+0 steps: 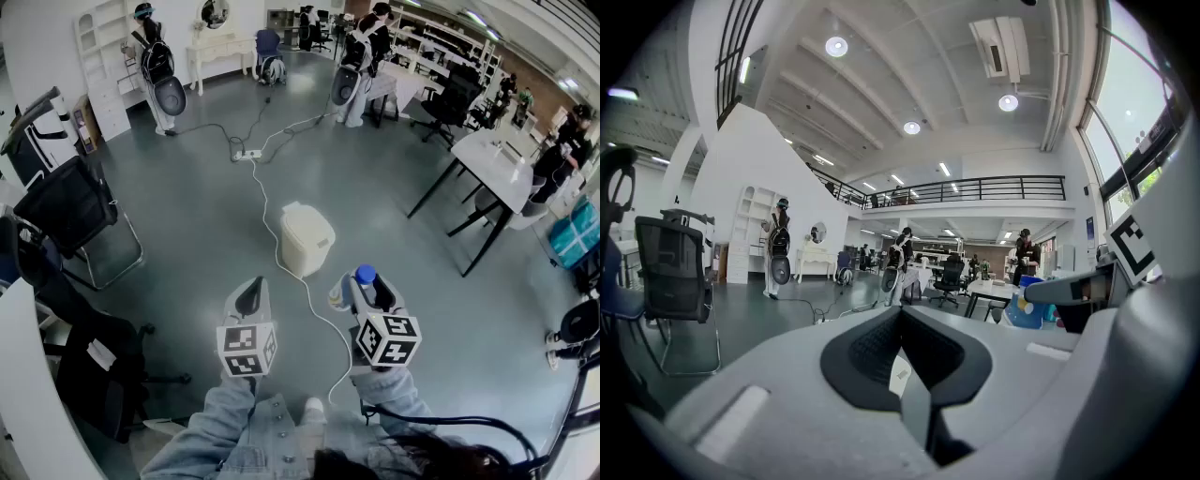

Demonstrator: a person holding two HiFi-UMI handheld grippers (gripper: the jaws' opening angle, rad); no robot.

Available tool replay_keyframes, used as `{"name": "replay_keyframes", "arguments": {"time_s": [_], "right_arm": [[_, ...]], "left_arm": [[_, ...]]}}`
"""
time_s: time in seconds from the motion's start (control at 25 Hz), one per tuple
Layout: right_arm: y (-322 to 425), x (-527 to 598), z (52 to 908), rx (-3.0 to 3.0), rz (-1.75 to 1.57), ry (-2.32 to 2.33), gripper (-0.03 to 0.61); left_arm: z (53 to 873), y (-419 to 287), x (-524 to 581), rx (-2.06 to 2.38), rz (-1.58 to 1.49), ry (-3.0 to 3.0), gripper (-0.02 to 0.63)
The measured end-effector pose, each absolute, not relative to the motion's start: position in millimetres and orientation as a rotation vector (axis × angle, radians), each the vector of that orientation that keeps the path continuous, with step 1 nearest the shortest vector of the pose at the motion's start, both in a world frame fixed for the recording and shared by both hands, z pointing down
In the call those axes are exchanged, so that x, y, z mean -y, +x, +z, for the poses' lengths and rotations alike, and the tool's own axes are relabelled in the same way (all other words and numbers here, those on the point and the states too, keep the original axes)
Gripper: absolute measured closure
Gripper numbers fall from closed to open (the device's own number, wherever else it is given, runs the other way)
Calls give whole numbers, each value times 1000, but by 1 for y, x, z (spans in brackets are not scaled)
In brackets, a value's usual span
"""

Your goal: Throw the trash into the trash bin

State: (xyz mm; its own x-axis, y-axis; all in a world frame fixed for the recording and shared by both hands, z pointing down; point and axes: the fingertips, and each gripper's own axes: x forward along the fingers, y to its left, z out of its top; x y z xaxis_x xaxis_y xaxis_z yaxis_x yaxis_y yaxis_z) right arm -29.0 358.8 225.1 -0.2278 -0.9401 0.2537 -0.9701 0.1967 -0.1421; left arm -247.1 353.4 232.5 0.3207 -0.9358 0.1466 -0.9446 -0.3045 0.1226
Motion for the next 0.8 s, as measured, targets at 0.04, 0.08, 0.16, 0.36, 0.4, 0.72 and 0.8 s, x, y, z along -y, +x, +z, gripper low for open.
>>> {"name": "replay_keyframes", "arguments": {"time_s": [0.04,0.08,0.16,0.36,0.4,0.72,0.8], "right_arm": [[-31,-359,225,2342,413,1879,356],[-33,-360,225,2342,412,1879,356],[-37,-361,225,2345,408,1879,356],[-50,-362,225,2371,412,1875,356],[-53,-361,224,2384,424,1876,355],[-58,-363,236,2341,458,1903,354],[-56,-361,239,2332,480,1912,354]], "left_arm": [[232,-249,-353,1728,68,2397,604],[232,-251,-354,1727,66,2398,604],[232,-255,-354,1723,65,2402,604],[235,-265,-352,1707,56,2406,604],[236,-267,-351,1703,53,2405,604],[253,-281,-348,1677,54,2374,604],[256,-281,-347,1673,63,2371,604]]}}
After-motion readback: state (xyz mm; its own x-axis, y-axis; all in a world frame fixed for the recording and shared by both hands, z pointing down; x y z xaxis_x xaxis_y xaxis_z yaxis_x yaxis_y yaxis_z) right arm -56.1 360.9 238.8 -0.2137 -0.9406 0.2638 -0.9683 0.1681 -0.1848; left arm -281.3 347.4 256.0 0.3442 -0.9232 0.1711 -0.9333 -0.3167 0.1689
